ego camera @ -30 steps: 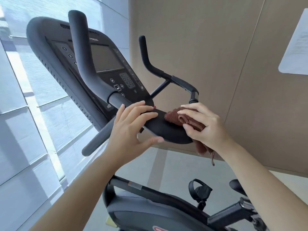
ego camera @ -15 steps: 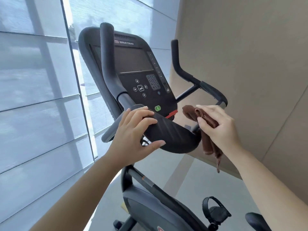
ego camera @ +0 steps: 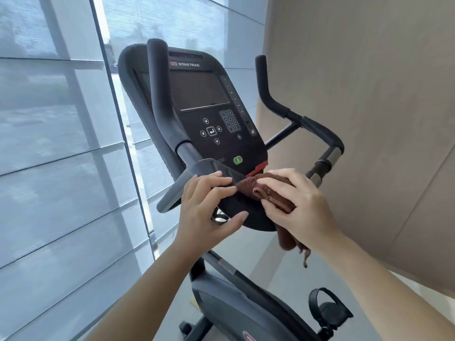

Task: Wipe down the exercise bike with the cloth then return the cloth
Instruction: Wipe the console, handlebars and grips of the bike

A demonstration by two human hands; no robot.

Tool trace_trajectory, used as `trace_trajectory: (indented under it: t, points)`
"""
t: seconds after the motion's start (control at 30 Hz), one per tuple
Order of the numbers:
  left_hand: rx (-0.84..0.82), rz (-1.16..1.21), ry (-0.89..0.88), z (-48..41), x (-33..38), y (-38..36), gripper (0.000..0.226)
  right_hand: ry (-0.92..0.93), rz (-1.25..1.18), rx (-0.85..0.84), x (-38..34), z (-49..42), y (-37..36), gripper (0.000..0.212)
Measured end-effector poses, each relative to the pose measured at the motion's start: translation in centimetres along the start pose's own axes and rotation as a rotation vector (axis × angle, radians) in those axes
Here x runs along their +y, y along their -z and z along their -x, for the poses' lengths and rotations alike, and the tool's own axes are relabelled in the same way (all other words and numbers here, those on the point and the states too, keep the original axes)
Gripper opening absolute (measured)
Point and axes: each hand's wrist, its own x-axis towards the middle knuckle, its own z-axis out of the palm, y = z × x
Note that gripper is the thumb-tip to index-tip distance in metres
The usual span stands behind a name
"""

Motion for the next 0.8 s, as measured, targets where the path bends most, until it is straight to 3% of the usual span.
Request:
trace_trajectory:
  t: [0.17,0.3,0.37,0.8]
  points:
    - [0.039,0.019,-0.014,0.2,-0.6,-0.4,0.033,-0.13,-0.117,0.061,-0.9,-4.3,-0.6,0.031]
    - [0.097,0.042,-0.047,0.2,-1.1,-0.9,0.034,-0.192,-0.033,-0.261,-1.5,-5.5,-1.8,0.038]
    - [0.127,0.039,-0.056,0.2,-1.2,-1.4,0.035,-0.207,-0.055,-0.305,-1.1,-4.9,-1.5,0.04]
    - [-0.007,-0.006,0.043,0.4,0.7,0.0,0.03,-0.08,-0.075,-0.119,-0.2,-2.1,-0.4,0.034]
